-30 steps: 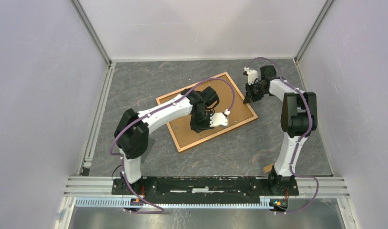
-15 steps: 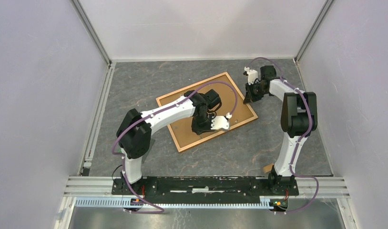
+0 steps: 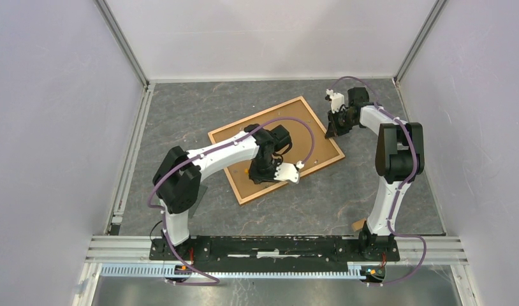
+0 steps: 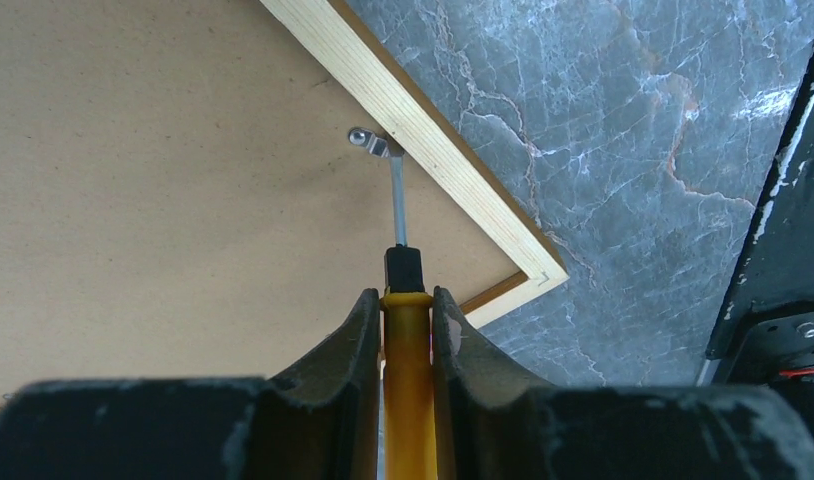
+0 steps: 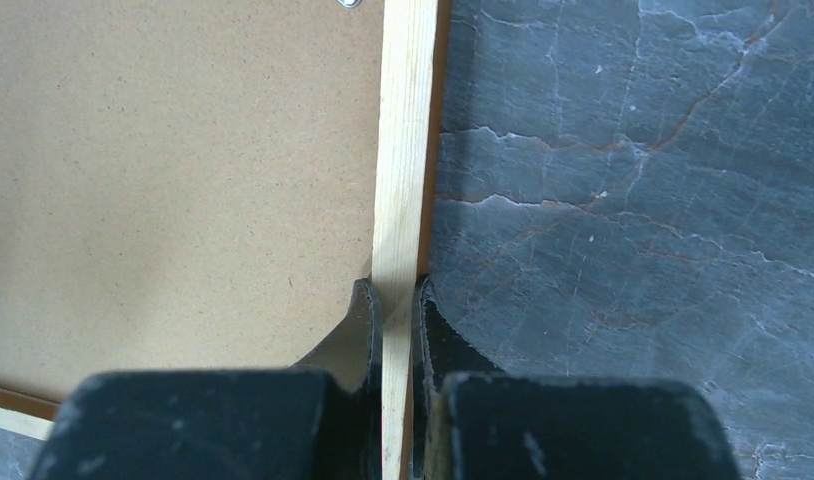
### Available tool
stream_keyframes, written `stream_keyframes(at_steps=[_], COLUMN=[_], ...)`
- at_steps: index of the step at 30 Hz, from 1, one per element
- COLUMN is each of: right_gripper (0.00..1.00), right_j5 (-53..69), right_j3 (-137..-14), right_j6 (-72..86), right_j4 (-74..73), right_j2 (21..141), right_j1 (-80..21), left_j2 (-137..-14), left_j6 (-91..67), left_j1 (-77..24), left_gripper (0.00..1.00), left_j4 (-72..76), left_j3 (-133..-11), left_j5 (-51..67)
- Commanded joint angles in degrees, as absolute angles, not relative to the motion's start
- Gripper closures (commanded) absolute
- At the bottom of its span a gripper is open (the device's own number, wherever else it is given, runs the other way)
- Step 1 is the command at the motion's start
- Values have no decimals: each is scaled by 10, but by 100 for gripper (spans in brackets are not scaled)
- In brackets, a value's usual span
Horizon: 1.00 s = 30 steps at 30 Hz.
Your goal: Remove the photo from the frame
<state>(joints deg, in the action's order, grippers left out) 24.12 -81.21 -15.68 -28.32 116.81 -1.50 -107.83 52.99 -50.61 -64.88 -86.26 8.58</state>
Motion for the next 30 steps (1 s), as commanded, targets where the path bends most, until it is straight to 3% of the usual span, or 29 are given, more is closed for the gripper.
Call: stream_keyframes(at_steps=[1,6,12,17,18,21,24,27,30], right_gripper=[100,100,100,100,97,69,47,34,29], right_j5=[220,225,223,239,252,290,321,378,490], right_j3=[-813,-812,-812,-813,-814,-812,-806,-802,-796], right_j6=[-173,-177,-180,-183,-187,-208,-245,-307,-387], right_j4=[-301,-304,-305,-310,-313,-317,-317,-332,-372], right_j2=[1198,1193,1184,1183,1182,1160,1120,1072,1028], right_j1=[-18,-18,-18,-16,-17,-16,-14,-12,-13], left_j2=[-1047,-1042,-1036,-1038,-1031,-1028,-1040,-1055,-1073], left_j6=[573,570,562,523,516,459,389,343,297], left_j1=[-508,-505,-495,-482,-481,-455,-404,-365,-339], left_gripper=[98,98,98,98,98,98,98,98,98], left_j4=[-693,-698,-668,-675,-670,-672,-675,-677,-681], left_j3=[-862,-865,-843,-873,-872,-898,-947,-994,-1034], left_j5=[113,132,56,92,108,177,256,311,352])
